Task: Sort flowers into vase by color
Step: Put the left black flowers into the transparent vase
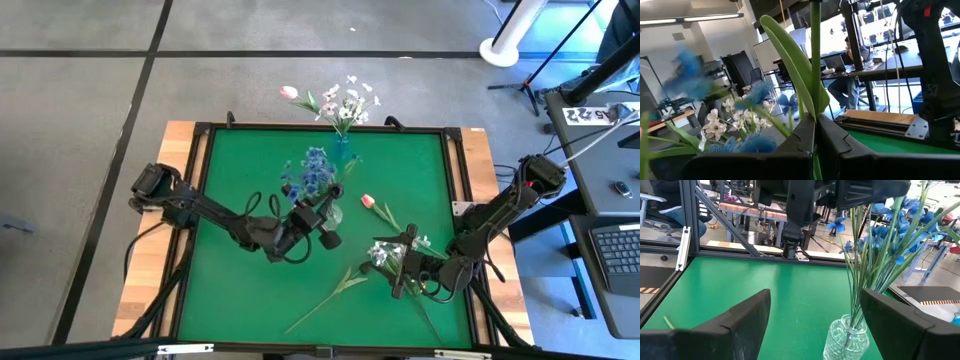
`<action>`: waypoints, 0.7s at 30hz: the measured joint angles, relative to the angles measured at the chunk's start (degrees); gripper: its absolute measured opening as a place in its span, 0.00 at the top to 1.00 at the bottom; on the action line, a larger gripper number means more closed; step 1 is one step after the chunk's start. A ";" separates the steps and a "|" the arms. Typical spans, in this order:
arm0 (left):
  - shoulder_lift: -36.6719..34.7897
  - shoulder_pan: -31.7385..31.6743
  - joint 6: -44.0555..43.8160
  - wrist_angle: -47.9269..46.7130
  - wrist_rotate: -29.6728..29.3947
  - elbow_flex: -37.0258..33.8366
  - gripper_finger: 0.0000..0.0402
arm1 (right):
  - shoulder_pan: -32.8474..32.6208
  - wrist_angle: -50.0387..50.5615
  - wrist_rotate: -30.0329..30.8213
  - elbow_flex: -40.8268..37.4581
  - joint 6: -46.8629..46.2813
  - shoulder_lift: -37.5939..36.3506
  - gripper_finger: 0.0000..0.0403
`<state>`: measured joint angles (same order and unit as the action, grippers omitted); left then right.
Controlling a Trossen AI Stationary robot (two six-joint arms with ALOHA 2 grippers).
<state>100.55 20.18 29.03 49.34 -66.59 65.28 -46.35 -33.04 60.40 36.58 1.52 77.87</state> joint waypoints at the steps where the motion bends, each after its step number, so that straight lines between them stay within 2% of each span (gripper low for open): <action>1: 0.00 -0.08 -0.13 -0.04 0.09 -0.01 1.00 | 0.00 0.00 0.00 0.00 0.00 0.00 0.24; 7: 0.35 -0.01 -2.42 -2.64 0.12 0.02 1.00 | 0.00 0.10 0.01 0.00 0.00 0.00 0.24; 16: 0.36 1.23 -17.05 -17.06 0.32 0.02 1.00 | 0.00 0.15 0.02 0.00 0.00 0.00 0.24; 21: 0.37 2.23 -19.53 -20.32 -0.20 0.02 0.99 | 0.00 0.13 0.06 0.00 0.02 0.00 0.24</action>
<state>100.92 22.41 9.49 29.02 -66.79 65.30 -46.35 -32.91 60.46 36.58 1.54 77.87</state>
